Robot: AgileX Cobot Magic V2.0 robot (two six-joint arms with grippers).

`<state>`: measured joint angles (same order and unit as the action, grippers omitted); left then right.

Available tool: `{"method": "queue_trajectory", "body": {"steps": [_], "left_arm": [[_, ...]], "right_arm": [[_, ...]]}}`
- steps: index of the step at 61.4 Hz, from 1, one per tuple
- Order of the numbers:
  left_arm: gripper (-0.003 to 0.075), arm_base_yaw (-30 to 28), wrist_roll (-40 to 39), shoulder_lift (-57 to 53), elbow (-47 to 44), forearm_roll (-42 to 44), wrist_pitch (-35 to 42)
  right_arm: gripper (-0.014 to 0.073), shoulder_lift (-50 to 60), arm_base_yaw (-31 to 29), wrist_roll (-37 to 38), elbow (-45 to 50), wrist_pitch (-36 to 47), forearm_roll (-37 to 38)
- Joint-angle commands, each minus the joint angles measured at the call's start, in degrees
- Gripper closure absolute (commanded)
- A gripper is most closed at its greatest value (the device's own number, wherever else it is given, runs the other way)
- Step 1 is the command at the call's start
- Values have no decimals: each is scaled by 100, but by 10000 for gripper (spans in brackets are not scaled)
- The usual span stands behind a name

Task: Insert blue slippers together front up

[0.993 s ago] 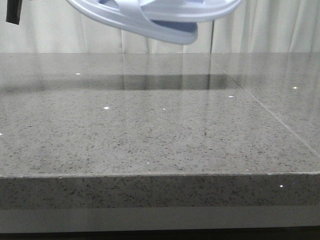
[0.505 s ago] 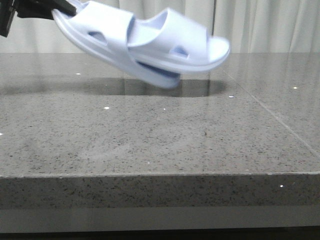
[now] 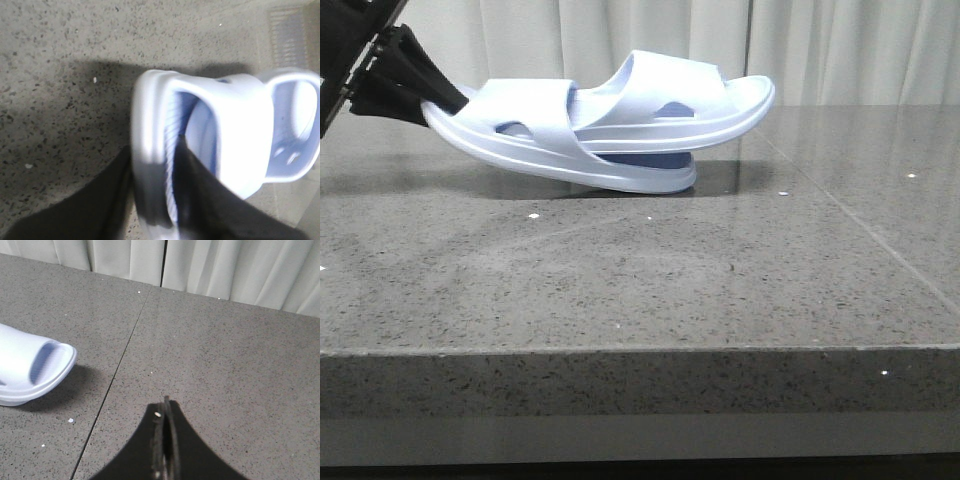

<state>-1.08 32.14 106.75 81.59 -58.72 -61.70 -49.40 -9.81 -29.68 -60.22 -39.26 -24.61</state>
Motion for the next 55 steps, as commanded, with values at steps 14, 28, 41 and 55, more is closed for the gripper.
{"method": "queue_trajectory", "body": {"steps": [14,28,41,55], "left_arm": [[373,133,-502,-280,146,779,88],[373,-19,-910,-316,198,1548,184],[373,-207,-1420,-402,841,2398,-213],[635,-184,-1563,-1060,1182,3201,-105]], "right_arm": [[653,50,5,-35,-136,452,-138],[653,50,5,-35,-136,452,-138],[653,50,5,-35,-136,458,-138],[653,50,5,-189,-136,738,-138]]}}
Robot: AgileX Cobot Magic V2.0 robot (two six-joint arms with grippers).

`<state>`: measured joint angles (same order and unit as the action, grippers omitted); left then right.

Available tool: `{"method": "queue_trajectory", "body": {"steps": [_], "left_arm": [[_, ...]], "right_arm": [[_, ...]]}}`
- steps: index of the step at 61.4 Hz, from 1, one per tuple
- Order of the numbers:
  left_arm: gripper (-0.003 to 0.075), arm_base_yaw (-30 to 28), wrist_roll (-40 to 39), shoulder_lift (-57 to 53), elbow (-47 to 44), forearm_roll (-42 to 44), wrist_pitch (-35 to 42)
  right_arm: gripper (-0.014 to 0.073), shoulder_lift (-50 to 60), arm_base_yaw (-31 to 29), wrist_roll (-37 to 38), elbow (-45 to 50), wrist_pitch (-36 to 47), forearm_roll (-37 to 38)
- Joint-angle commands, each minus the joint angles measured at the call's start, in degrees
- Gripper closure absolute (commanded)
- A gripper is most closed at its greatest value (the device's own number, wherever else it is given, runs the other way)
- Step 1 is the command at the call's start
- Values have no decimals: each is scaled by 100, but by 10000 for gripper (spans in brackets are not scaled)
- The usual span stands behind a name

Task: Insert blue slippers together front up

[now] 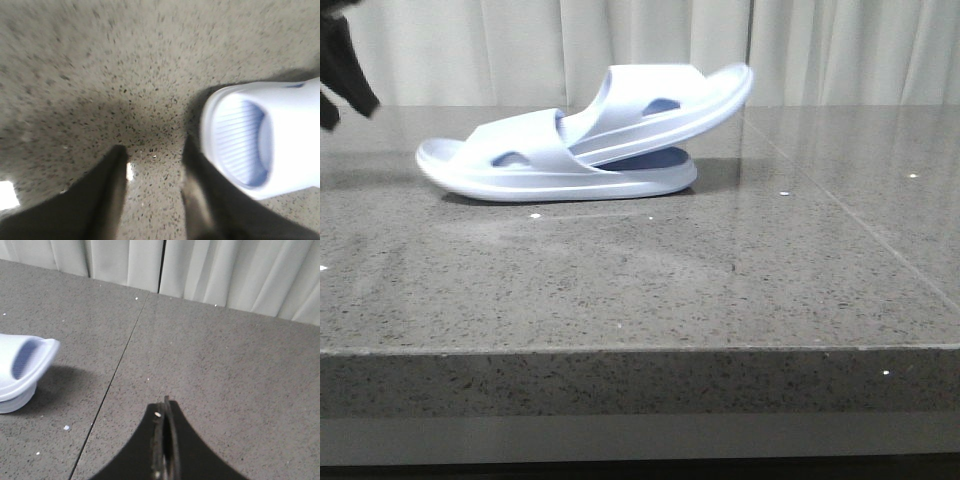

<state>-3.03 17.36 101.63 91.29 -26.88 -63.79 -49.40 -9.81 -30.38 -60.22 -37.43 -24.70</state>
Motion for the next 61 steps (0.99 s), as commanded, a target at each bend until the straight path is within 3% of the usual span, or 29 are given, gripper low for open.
{"method": "queue_trajectory", "body": {"steps": [1,5,18,25,39,48,61], "left_arm": [[669,12,-85,-595,213,47,118],[741,12,-85,-810,213,92,204],[740,24,66,-1641,121,269,644],[740,155,89,-2224,-340,531,1270],[740,680,89,-4035,-2607,888,3585],[740,921,89,-5170,-4271,888,4904],[740,922,89,-6363,-5934,852,5819]], "right_arm": [[653,50,5,-124,-136,563,-128],[653,50,48,-155,-136,569,-128],[653,77,805,-363,34,982,-123],[653,164,1062,-363,410,1390,-118],[653,754,1139,-363,1565,2682,-129],[653,1372,1139,-363,2207,3036,-129],[653,1984,1139,-363,2840,3288,-129]]}}
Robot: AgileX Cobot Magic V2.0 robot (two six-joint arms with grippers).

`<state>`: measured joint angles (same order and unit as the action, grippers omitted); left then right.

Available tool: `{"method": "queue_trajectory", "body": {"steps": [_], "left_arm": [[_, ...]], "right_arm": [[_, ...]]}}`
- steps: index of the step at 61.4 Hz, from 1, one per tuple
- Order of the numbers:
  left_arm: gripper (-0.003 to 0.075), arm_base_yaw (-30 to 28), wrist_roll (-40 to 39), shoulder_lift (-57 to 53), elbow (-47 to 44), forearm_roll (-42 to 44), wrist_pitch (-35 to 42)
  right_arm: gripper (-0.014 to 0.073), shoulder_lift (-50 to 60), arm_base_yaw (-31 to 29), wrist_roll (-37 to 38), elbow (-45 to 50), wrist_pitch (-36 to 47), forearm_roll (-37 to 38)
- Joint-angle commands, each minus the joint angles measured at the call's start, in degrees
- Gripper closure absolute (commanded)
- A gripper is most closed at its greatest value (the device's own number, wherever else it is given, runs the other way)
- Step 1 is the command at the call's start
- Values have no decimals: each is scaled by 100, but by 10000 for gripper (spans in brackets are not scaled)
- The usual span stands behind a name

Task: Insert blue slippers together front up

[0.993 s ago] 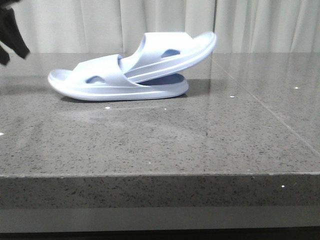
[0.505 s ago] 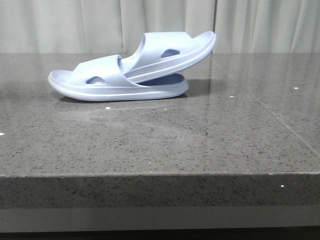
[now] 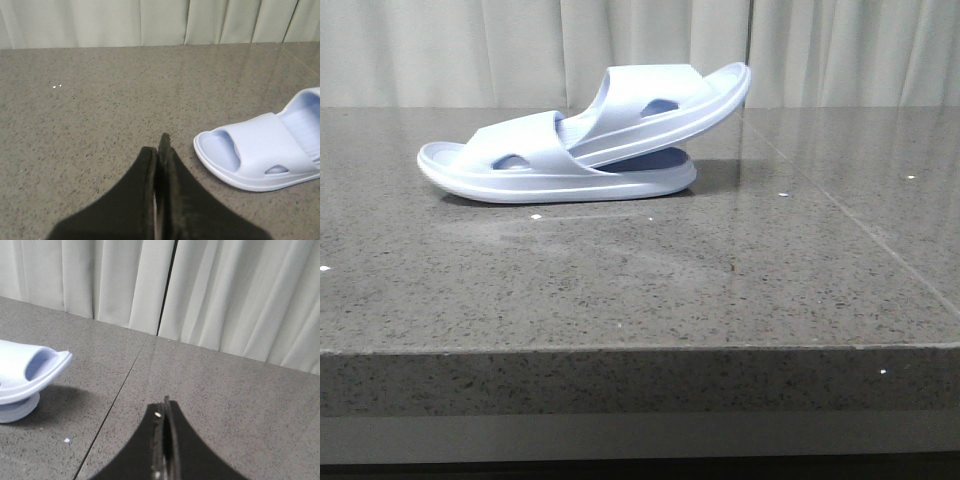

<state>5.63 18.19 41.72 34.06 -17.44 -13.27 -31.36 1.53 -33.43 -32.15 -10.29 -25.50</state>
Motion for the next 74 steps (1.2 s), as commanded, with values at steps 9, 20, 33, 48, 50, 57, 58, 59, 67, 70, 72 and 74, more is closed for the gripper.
{"method": "queue_trajectory", "body": {"steps": [9,20,33,48,50,57,58,59,67,70,72,74], "left_arm": [[740,65,7,-1136,-792,-222,1179],[740,65,7,-1735,-1072,-222,1327],[740,65,7,-1766,-1072,-222,1327],[740,65,7,-1766,-1080,-222,1327],[740,65,7,-1766,-1080,-222,1327],[739,65,7,-1766,-1080,-222,1327],[739,65,7,-1766,-1080,-222,1327],[740,65,7,-1766,-1080,-222,1327],[740,30,7,-1766,-1080,-222,1327],[739,30,7,-1766,-1080,-222,1327],[740,30,7,-1766,-1080,-222,1327],[739,30,7,-1766,-1080,-222,1327]], "right_arm": [[653,561,6,-58,376,644,-50],[653,830,6,-58,598,651,-50],[653,845,6,-58,604,673,-50],[653,845,6,-58,604,672,-55],[653,845,6,-58,604,672,-55],[653,845,6,-58,604,672,-55],[653,845,6,-58,604,672,-55],[653,845,6,-58,604,672,-55],[653,845,6,-58,604,672,-55],[653,845,6,-58,604,672,-55],[653,845,6,-58,604,672,-55],[653,845,6,-58,604,672,-55]]}}
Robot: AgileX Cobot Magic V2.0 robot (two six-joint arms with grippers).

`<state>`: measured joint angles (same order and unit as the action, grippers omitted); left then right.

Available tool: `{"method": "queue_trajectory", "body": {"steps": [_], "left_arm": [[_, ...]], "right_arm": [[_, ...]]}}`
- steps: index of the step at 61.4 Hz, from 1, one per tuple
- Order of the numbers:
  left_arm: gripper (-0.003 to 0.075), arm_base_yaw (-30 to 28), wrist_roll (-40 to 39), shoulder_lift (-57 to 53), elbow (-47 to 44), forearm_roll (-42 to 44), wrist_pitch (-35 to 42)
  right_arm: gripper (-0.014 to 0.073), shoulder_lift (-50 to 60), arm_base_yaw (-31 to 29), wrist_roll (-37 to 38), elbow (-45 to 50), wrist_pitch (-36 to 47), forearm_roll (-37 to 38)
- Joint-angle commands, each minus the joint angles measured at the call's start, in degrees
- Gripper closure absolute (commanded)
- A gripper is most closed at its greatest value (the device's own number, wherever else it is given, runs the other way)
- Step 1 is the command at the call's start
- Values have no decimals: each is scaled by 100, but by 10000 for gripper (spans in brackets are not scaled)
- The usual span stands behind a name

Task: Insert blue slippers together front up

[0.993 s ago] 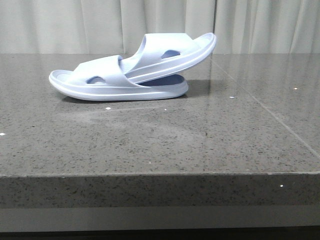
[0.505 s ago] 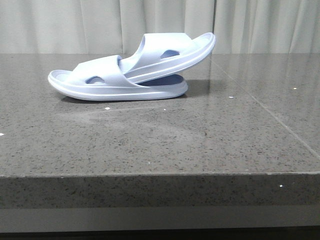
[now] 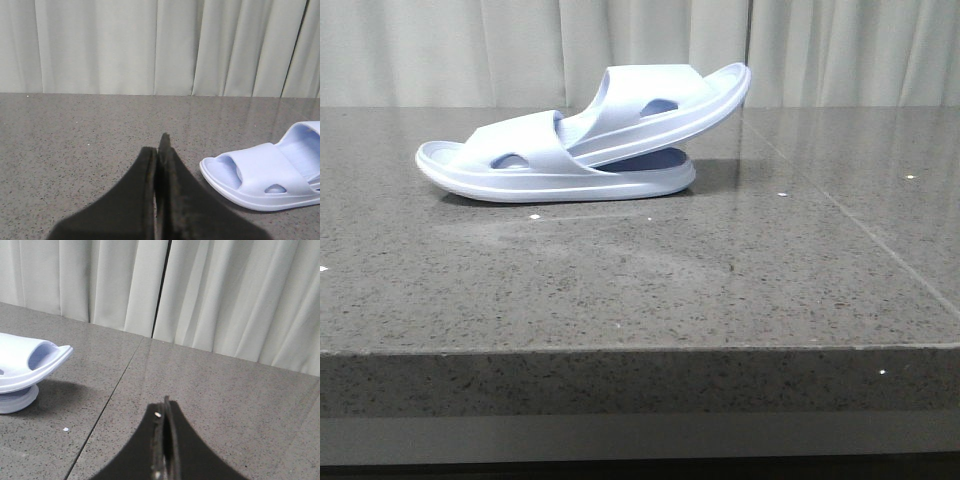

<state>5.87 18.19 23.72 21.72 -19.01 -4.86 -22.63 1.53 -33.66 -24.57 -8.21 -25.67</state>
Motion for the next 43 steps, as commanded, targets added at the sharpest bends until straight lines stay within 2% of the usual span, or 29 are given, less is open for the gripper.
{"method": "queue_trajectory", "body": {"steps": [1,8,12,18,22,31,43], "left_arm": [[739,6,7,34,154,-65,486],[739,6,7,34,124,-54,486],[739,6,-102,3,30,278,486],[739,6,-1270,-201,-177,1439,486],[739,6,-1719,-380,-317,1901,486],[739,-57,-1819,-1043,-815,1964,410],[739,-405,-1819,-2191,-1486,1990,-325]], "right_arm": [[653,-28,6,-35,-154,463,-38],[653,-28,6,-35,-154,463,-38],[653,-28,6,-35,-154,463,-38],[653,-28,6,-35,-154,463,-38],[653,-28,6,-35,-154,463,-38],[653,-28,6,-35,-154,463,-38],[653,-28,6,-35,-154,463,-38]]}}
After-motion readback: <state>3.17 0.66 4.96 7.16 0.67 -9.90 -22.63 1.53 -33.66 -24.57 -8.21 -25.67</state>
